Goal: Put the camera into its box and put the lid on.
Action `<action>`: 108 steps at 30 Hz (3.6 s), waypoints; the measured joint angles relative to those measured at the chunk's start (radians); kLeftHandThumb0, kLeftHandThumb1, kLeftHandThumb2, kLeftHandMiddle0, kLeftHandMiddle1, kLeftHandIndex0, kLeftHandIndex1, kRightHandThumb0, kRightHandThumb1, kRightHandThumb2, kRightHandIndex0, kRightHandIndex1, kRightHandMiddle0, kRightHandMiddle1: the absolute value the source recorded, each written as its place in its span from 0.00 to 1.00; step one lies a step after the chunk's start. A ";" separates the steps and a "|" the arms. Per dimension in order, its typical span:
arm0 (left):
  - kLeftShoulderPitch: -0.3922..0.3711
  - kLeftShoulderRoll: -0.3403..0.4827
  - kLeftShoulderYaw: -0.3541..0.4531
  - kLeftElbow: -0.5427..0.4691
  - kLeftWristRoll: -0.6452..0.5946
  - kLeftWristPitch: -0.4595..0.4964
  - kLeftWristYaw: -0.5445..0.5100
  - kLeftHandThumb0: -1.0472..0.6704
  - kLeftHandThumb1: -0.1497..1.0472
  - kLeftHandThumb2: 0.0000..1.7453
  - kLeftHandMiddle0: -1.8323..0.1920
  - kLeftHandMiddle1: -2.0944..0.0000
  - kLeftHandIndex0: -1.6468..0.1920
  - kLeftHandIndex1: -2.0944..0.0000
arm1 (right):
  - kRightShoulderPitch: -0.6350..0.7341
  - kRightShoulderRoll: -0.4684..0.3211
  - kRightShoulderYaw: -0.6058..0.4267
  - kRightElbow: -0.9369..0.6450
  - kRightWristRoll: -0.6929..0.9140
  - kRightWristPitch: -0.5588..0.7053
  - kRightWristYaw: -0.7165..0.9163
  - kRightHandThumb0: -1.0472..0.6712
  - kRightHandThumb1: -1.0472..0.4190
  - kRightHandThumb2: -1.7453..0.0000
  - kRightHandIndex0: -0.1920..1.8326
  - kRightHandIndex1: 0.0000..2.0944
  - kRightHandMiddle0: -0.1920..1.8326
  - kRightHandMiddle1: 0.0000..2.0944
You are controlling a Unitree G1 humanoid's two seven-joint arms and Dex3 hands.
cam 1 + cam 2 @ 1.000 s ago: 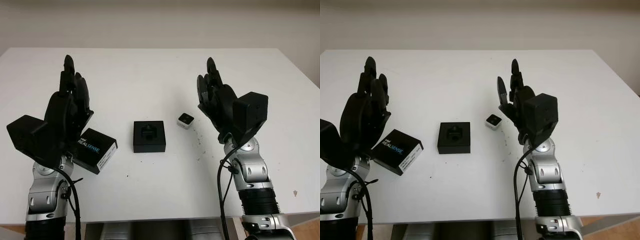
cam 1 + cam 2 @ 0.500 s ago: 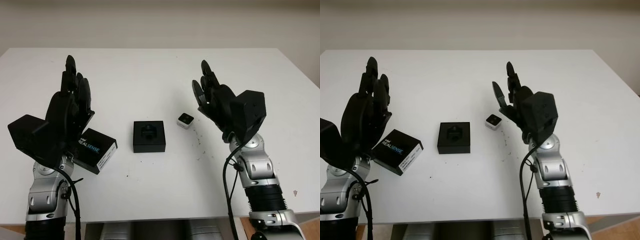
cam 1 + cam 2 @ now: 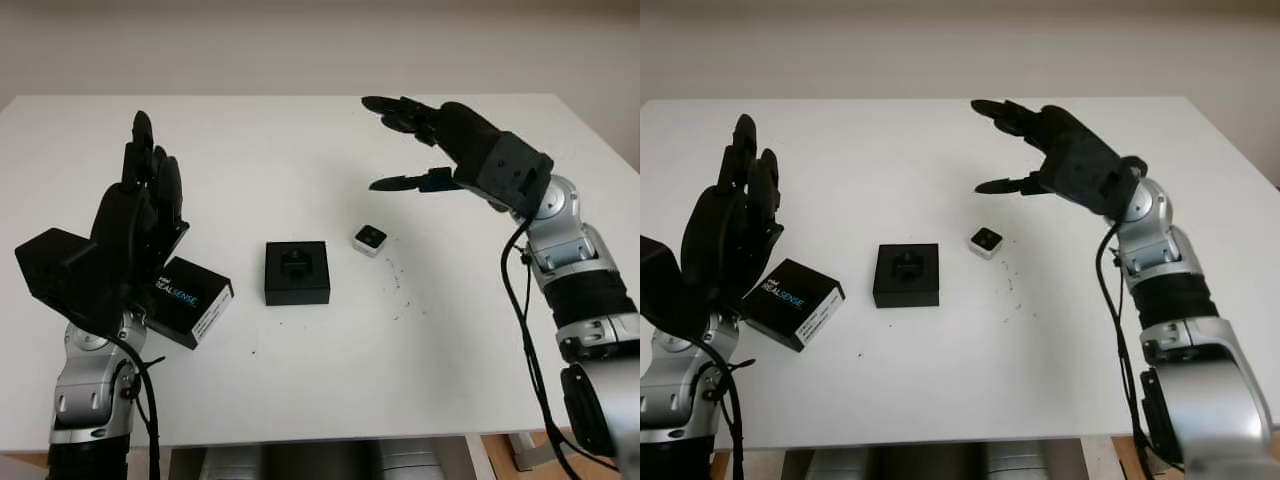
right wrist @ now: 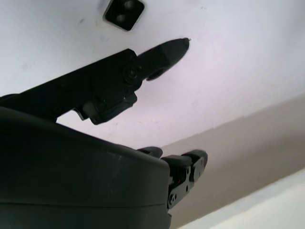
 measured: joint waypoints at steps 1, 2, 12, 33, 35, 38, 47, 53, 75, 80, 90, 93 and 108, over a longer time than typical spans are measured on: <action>0.000 0.000 0.000 -0.002 0.000 0.002 0.000 0.09 1.00 0.35 1.00 1.00 1.00 1.00 | -0.024 -0.014 0.031 0.027 -0.047 -0.026 -0.012 0.34 0.18 0.97 0.22 0.08 0.23 0.11; 0.000 0.000 0.000 -0.002 0.000 0.003 -0.001 0.10 1.00 0.35 1.00 1.00 1.00 1.00 | -0.049 -0.025 0.063 0.052 -0.097 -0.051 -0.024 0.34 0.18 0.97 0.22 0.08 0.24 0.11; 0.001 0.001 0.000 -0.003 0.002 0.004 -0.006 0.10 1.00 0.37 1.00 1.00 1.00 1.00 | -0.204 -0.062 0.274 0.210 -0.375 -0.210 -0.129 0.42 0.18 0.97 0.24 0.05 0.25 0.06; 0.003 0.004 0.001 -0.002 0.001 0.010 -0.022 0.10 1.00 0.36 1.00 1.00 1.00 1.00 | -0.223 -0.060 0.358 0.314 -0.444 -0.325 -0.241 0.42 0.16 0.96 0.30 0.05 0.30 0.04; 0.003 0.004 0.001 -0.002 0.000 0.013 -0.022 0.10 1.00 0.36 1.00 1.00 1.00 1.00 | -0.217 -0.055 0.358 0.314 -0.439 -0.324 -0.240 0.41 0.15 0.96 0.30 0.04 0.31 0.04; 0.003 0.005 0.001 -0.002 0.000 0.013 -0.022 0.10 1.00 0.37 1.00 1.00 1.00 1.00 | -0.206 -0.053 0.361 0.314 -0.439 -0.326 -0.259 0.40 0.16 0.97 0.31 0.05 0.32 0.04; 0.003 0.006 0.001 -0.004 0.002 0.022 -0.017 0.10 1.00 0.37 1.00 1.00 1.00 1.00 | -0.189 -0.051 0.389 0.329 -0.449 -0.335 -0.321 0.40 0.17 0.97 0.33 0.05 0.33 0.04; 0.003 0.006 0.000 -0.004 0.003 0.022 -0.017 0.10 1.00 0.37 1.00 1.00 1.00 1.00 | -0.186 -0.041 0.413 0.353 -0.460 -0.336 -0.340 0.40 0.17 0.97 0.34 0.05 0.34 0.04; 0.015 0.006 0.001 -0.006 0.003 0.023 -0.016 0.11 1.00 0.36 1.00 1.00 1.00 1.00 | -0.178 -0.001 0.478 0.402 -0.514 -0.283 -0.454 0.39 0.15 0.97 0.37 0.05 0.36 0.04; 0.020 0.006 0.001 -0.006 0.003 0.022 -0.016 0.11 1.00 0.36 1.00 1.00 1.00 1.00 | -0.163 0.004 0.501 0.422 -0.538 -0.283 -0.543 0.40 0.16 0.97 0.39 0.06 0.38 0.04; 0.030 0.007 0.001 -0.018 0.003 0.022 -0.012 0.12 1.00 0.37 1.00 1.00 1.00 1.00 | -0.161 0.007 0.547 0.453 -0.585 -0.260 -0.623 0.38 0.15 0.97 0.40 0.07 0.39 0.04; 0.031 0.007 0.001 -0.022 0.003 0.022 -0.011 0.12 1.00 0.37 1.00 1.00 1.00 1.00 | -0.161 0.010 0.554 0.457 -0.590 -0.257 -0.642 0.38 0.15 0.97 0.40 0.08 0.40 0.04; 0.033 0.007 0.001 -0.027 0.004 0.041 -0.005 0.12 1.00 0.37 1.00 1.00 1.00 1.00 | -0.143 0.017 0.547 0.475 -0.569 -0.255 -0.672 0.39 0.13 0.97 0.16 0.54 0.36 0.16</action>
